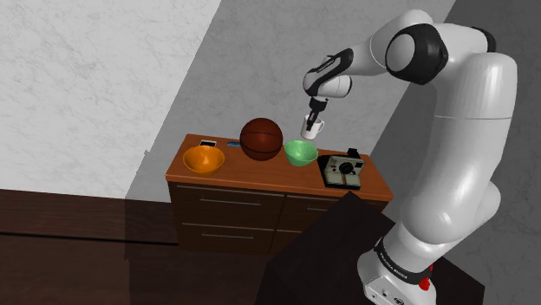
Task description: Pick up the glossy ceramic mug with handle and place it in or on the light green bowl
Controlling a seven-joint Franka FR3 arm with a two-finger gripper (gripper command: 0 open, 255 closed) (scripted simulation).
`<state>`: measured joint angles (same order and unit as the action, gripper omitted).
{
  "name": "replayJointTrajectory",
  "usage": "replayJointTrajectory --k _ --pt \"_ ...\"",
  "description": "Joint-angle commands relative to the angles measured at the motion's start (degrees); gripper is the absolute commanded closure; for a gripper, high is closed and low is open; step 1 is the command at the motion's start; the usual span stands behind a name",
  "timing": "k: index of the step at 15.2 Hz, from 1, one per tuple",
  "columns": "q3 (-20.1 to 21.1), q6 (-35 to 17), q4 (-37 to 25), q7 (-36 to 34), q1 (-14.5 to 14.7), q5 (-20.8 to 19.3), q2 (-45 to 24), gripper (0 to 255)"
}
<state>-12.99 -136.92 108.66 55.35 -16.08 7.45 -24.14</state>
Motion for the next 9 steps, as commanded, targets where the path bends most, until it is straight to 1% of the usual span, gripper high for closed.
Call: replayJointTrajectory --k 1,9 --pt "0.16 -0.41 -0.86 0.53 -0.43 0.4 -1.31 255" --pt "1.03 -4.99 -0.3 1.4 -1.06 1.73 -5.4 255"
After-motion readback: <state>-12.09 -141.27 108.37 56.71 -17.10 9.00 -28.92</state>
